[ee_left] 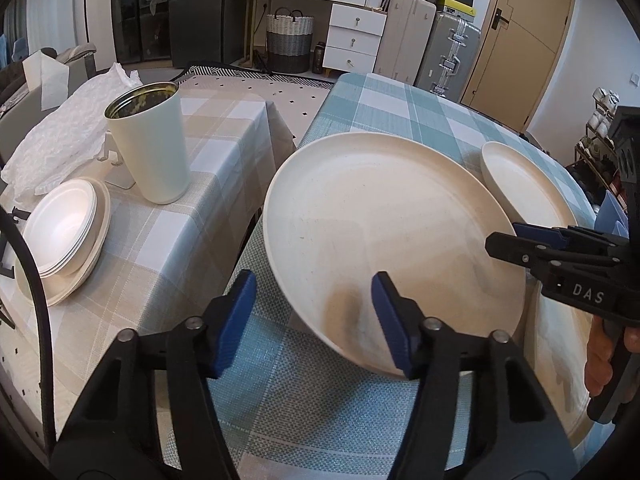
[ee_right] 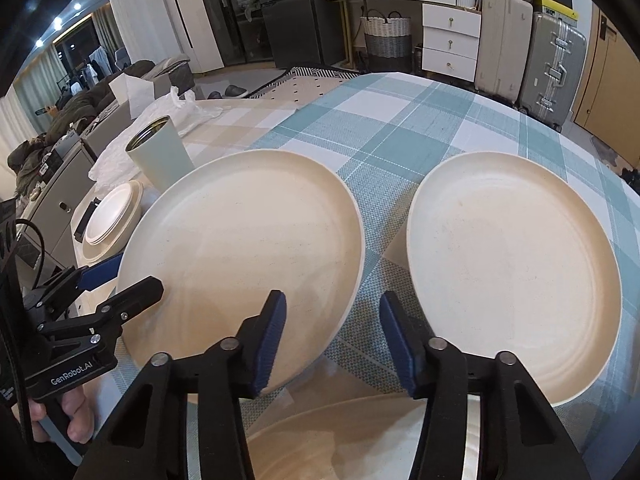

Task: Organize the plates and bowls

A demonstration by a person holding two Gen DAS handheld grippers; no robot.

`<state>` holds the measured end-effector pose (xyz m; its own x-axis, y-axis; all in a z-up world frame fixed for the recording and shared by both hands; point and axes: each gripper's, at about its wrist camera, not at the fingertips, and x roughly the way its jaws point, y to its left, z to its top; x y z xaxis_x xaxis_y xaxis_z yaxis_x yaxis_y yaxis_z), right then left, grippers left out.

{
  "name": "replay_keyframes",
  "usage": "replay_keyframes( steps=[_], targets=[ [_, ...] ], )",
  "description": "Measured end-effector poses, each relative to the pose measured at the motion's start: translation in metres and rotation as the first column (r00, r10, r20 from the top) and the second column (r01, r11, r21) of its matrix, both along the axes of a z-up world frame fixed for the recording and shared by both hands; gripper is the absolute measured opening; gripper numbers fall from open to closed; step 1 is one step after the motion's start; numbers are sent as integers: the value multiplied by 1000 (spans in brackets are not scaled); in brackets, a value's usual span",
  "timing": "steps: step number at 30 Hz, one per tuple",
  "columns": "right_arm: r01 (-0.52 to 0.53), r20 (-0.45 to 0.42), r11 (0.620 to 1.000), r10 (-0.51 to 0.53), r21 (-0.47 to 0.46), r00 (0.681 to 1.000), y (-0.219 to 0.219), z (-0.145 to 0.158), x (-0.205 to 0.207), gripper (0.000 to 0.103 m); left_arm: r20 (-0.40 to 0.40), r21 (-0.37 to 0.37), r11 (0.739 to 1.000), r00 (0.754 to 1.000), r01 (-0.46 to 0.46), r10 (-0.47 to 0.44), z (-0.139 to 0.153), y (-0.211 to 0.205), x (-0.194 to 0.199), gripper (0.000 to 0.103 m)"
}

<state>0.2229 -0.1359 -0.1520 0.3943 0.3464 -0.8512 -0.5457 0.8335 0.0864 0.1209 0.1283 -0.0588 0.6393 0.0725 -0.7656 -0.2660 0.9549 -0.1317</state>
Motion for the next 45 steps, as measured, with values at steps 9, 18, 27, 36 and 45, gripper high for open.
replay_keyframes(
  steps=[9,18,27,36,45],
  targets=[
    [4,24,1000,-3,-25,1000,3,-1,0,21,-4,22,1000,1000,-10,10,-2,-1,-2,25],
    [5,41,999,-4,-32,999,0,2,-4,21,25,55,999,1000,0,-2,5,-7,-6,24],
    [17,72,1000,-16,-15,997,-10,18,-11,21,57,62,998,998,12,-15,23,-16,-14,24],
    [39,97,999,-39,-1,995,-24,34,-23,21,84,85,996,995,41,-48,43,-35,-25,24],
    [79,116,997,-80,12,990,-44,53,-39,21,111,94,992,989,83,-93,62,-59,-37,24]
  ],
)
